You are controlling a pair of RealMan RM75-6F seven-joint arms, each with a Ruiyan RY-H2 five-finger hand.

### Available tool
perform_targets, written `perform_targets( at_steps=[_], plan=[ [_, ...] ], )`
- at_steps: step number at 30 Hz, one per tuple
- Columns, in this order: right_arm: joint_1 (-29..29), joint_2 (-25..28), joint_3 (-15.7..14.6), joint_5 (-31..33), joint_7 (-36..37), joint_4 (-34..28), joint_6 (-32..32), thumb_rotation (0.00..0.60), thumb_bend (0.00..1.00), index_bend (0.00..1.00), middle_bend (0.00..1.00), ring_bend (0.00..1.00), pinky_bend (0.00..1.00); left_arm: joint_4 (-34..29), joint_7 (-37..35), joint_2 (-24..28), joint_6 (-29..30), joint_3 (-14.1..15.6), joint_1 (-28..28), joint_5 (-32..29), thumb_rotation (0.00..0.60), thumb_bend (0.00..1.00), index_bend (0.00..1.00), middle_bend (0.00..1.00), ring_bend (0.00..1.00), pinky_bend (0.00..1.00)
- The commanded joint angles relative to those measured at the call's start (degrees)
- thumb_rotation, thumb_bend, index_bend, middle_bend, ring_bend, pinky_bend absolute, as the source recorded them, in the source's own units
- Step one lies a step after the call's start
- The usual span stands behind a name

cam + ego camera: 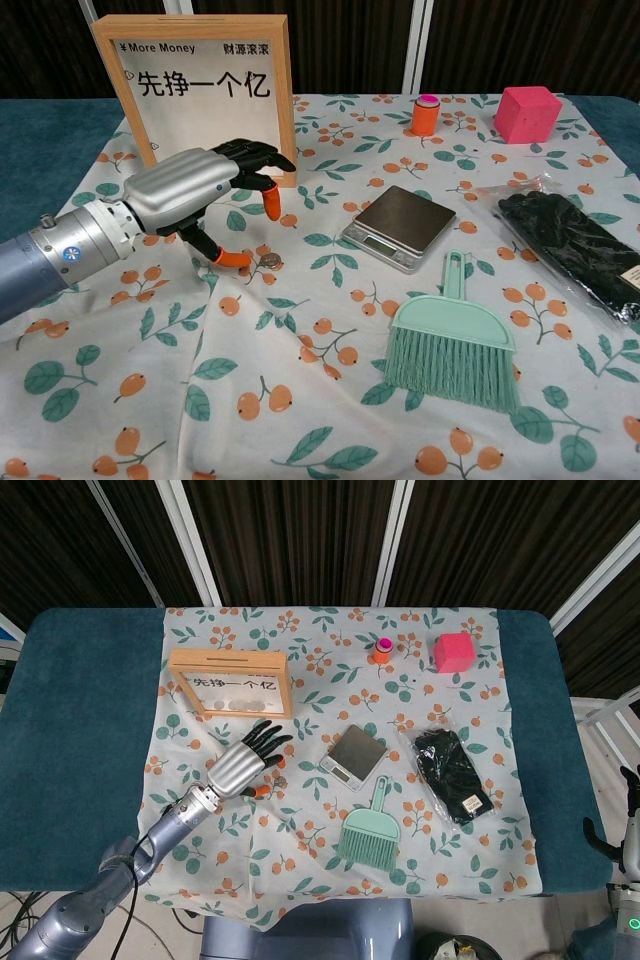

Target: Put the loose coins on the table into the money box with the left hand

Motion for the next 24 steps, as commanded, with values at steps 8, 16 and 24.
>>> perform_targets(
  at_steps=[8,16,24],
  plan=[
    [-0.01,0.06,0.09,0.24,0.05,-0.09,-0.01,0.6,0.39,0.13,0.03,0.05,0.0,-1.25,0.46,-0.7,-0.97,-2.57,-1.98,-2.01,0.6,0.14,0.45,0.11,0.0,0.0],
    [0.02,0.16,0.18,0.28,0.09,-0.15,0.0,0.6,0.39,0.13,0.03,0.05,0.0,0.79,-0.08,-2.52,-3.26,-1.93,-2.24,-1.97,0.6,0.14,0.45,0.11,0.0,0.0],
    [-0.01,0.13,-0.01,0.21,0.06,-0.22,-0.1,0.6,0.4,0.14,0.03,0.05,0.0,2.98,0.3,-3.29,-3.14,-1.06,-1.49,-1.56,0.6,0.13,0.45,0.11,0.0,0.0]
  ],
)
